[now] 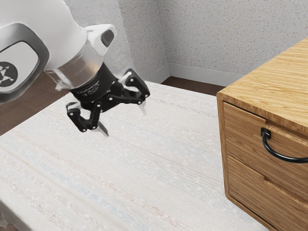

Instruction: Pull the drawer handle with one arm to open the drawer

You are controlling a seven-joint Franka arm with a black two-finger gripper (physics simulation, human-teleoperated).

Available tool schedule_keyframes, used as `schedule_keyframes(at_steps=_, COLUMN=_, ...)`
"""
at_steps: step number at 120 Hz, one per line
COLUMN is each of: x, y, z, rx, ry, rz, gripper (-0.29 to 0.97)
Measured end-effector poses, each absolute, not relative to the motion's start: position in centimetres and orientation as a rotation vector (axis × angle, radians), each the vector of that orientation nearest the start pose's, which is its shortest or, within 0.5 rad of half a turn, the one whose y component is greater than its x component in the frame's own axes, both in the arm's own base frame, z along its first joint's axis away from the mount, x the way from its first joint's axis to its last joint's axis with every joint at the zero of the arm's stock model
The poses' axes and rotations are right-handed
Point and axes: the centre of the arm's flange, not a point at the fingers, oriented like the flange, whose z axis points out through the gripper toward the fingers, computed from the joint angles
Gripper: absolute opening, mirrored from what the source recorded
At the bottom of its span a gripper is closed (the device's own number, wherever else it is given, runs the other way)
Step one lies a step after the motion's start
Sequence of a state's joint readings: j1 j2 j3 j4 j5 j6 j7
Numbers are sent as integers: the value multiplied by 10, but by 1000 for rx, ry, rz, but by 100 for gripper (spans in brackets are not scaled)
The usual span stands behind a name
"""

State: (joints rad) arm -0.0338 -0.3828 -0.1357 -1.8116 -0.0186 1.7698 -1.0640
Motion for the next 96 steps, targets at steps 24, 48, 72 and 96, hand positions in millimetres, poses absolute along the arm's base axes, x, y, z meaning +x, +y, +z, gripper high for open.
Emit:
schedule_keyframes(at_steps=24, x=395, y=-189, z=705, rx=-3017, ry=-1579, rz=-689, gripper=68)
schedule_keyframes(at_steps=48, x=420, y=-242, z=675, rx=-3039, ry=-1812, rz=-634, gripper=68)
schedule_keyframes(at_steps=72, x=416, y=-272, z=675, rx=-3032, ry=-2008, rz=-632, gripper=68)
schedule_keyframes(at_steps=96, x=420, y=-297, z=661, rx=-3008, ry=-2121, rz=-588, gripper=68)
